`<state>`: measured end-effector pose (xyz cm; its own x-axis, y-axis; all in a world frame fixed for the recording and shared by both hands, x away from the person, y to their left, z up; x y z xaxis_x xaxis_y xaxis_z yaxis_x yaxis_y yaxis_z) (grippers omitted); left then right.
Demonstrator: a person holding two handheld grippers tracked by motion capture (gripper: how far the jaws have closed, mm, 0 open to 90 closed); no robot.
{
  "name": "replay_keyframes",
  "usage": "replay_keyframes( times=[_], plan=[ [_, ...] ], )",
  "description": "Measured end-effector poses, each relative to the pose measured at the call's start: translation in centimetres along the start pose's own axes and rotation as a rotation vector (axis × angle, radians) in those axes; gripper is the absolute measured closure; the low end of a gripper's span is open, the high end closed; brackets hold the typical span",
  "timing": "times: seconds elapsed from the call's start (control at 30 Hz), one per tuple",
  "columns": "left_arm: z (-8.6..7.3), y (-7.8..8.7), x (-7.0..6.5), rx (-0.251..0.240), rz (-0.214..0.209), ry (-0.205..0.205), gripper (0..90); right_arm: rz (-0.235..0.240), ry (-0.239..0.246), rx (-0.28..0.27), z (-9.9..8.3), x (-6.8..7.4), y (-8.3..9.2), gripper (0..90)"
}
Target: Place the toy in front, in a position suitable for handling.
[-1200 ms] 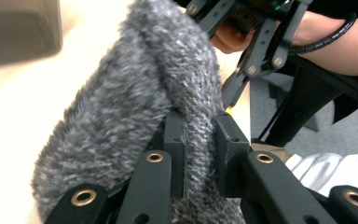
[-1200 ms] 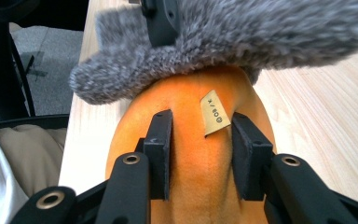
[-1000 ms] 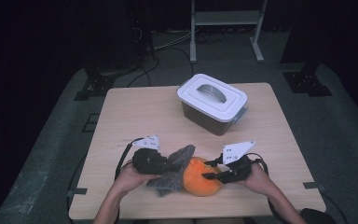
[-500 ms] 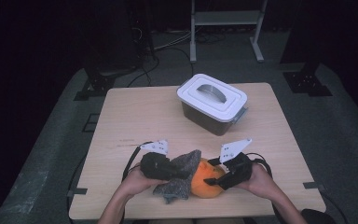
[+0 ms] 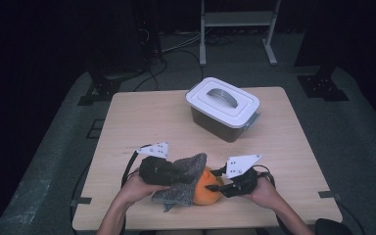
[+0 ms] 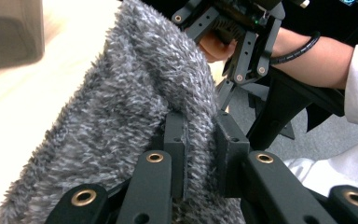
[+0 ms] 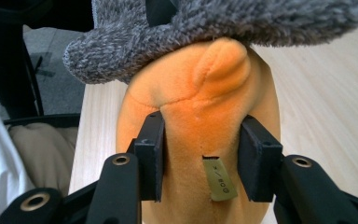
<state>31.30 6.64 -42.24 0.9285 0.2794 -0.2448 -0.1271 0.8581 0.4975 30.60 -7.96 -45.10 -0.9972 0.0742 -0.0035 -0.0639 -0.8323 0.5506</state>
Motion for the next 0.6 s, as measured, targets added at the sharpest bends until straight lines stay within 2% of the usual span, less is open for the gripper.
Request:
replay_keyframes(
  times=[0.13,0.3,0.33,0.4,0.47,0.53,0.6],
  plan=[
    [-0.4,0.2,0.6,0.002,0.011,0.006,77.6,0.017,-0.01,0.012,-0.6,-0.4,0.7,54.9],
    [-1.0,0.2,1.2,0.01,0.021,0.028,77.2,0.002,-0.079,0.017,-1.6,-1.3,1.9,52.4],
    [-1.0,0.1,1.2,0.007,0.014,0.033,77.2,0.001,-0.097,0.019,-1.7,-1.4,2.1,49.8],
    [-0.9,-0.3,0.8,0.012,0.001,0.029,77.2,0.027,-0.146,0.022,-1.6,-1.3,2.3,38.3],
    [-0.7,-0.6,0.4,0.012,-0.01,0.021,77.2,0.044,-0.168,0.026,-1.2,-1.1,2.4,29.5],
    [-0.5,-0.9,-0.1,0.018,-0.021,0.007,77.2,0.043,-0.178,0.005,-0.5,-0.8,2.5,26.3],
    [-0.3,-1.3,-0.6,0.02,-0.032,-0.001,77.3,0.026,-0.173,0.022,-0.2,-0.7,2.3,25.1]
  ],
)
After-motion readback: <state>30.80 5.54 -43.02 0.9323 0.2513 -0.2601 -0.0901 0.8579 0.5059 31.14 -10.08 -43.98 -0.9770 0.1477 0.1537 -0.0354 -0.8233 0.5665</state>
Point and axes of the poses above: each handheld gripper's, and its own axes: y roughly backward along the jaws, z roughly out of its top, x roughly to its left, the point moved 8 cm from there along -y, roughly forward along the jaws, and after that the axes turned 8 degrees about z, right-handed, at the moved point
